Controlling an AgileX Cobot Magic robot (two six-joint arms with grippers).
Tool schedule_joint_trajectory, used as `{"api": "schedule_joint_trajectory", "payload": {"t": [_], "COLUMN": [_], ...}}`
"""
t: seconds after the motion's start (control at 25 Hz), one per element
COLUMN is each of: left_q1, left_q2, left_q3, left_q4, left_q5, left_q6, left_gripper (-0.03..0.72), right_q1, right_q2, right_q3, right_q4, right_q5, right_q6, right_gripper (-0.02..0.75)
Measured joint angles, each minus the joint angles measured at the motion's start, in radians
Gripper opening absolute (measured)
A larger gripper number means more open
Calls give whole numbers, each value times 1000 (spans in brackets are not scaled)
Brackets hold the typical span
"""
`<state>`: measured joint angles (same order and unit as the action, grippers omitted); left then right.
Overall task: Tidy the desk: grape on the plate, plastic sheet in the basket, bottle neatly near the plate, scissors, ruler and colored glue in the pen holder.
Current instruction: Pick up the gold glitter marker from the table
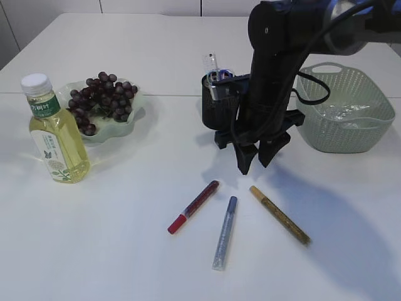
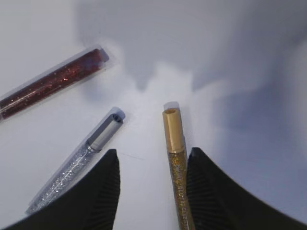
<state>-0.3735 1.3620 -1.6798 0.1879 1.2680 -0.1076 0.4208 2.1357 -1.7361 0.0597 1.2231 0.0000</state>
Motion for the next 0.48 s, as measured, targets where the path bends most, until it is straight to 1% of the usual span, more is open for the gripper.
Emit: {"api": "schedule_joint_trajectory", "payload": {"t": [0.12,0.32,0.48], "left_q1": [0,0,0], "left_q2": [0,0,0], "left_q3": [0,0,0], "left_q4": [0,0,0], "left_q5": [0,0,0], "left_q6": [-2,-2,-2], "left_gripper": [343,343,343], "right_q1": [2,2,2], "right_q2": [17,19,19], "right_q3": [-1,-6,-4], "right_q4": [-17,-105,-114], "right_q5": [0,0,0], "right_q6": [0,0,0], "right_gripper": [354,354,354]}}
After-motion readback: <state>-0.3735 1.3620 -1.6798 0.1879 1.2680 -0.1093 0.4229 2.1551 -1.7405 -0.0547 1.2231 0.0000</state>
